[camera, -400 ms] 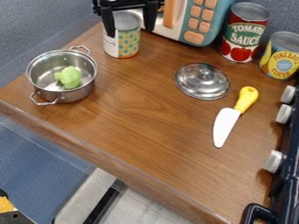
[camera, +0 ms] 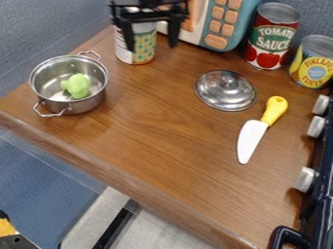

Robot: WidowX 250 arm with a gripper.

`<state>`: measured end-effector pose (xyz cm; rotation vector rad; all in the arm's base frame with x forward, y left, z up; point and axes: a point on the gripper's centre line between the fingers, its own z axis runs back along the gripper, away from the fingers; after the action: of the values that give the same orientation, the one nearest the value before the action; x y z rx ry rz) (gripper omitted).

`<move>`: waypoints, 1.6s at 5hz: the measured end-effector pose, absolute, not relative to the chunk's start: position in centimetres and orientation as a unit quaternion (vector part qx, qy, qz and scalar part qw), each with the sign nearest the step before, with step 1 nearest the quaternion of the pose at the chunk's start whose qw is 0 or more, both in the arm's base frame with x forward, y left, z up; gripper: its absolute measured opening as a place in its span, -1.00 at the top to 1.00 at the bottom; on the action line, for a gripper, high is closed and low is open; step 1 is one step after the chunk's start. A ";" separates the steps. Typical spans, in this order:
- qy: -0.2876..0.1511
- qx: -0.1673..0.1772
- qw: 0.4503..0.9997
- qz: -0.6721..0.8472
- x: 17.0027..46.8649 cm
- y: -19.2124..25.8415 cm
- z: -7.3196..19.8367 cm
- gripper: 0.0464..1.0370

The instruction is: Move the yellow knife to the lower center of the table

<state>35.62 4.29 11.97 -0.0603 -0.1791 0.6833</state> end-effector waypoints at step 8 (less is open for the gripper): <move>-0.045 -0.019 0.992 0.114 39.3 -14.2 6.4 -0.29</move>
<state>39.30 -14.17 6.37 -0.0389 -0.0905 0.2291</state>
